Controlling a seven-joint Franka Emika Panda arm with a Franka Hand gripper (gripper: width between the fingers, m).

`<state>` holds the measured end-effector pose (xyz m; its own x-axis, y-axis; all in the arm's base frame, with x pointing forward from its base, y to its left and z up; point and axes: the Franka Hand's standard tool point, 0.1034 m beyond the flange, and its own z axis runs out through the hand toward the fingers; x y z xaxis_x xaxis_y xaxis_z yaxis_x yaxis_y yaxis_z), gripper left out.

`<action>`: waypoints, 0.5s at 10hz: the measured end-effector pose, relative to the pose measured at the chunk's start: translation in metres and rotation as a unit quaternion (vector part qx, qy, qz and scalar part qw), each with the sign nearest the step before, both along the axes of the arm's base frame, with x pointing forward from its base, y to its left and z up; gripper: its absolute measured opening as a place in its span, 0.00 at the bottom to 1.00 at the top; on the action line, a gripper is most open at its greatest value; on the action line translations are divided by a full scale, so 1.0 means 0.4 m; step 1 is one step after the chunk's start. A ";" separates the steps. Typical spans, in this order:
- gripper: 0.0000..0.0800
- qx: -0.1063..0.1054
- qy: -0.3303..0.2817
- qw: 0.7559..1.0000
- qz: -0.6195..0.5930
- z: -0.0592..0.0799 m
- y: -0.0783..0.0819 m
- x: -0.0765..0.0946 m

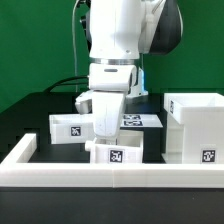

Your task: Assemble drawer

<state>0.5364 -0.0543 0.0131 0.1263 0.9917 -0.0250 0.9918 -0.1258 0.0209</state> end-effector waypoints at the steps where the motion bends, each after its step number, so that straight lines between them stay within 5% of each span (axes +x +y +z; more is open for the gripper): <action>1: 0.05 0.000 -0.014 1.000 -0.003 -0.001 0.002 0.005; 5: 0.05 0.005 -0.002 1.000 0.013 0.006 0.052 0.021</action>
Offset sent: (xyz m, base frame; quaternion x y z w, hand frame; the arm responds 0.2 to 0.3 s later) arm 0.0124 0.0249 0.0087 0.0294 -0.0029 -0.0244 0.9993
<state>0.5448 -0.0335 0.0155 0.1014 0.9947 -0.0147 0.9946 -0.1010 0.0239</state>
